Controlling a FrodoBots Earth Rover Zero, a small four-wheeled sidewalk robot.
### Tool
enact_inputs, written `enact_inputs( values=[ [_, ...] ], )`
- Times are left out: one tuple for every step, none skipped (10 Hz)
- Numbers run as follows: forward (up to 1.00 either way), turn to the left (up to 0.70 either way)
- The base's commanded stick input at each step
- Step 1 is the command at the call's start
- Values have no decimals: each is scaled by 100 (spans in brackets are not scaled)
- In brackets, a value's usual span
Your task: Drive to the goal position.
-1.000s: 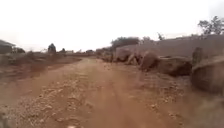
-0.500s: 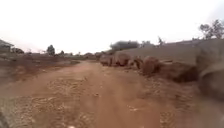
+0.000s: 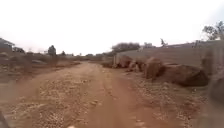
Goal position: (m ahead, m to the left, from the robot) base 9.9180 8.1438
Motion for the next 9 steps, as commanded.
enact_inputs(
  values=[
    [50, 0],
    [50, 0],
    [50, 0],
    [50, 0],
    [50, 0],
    [50, 0],
    [50, 0],
    [50, 0],
    [50, 0]
  ],
)
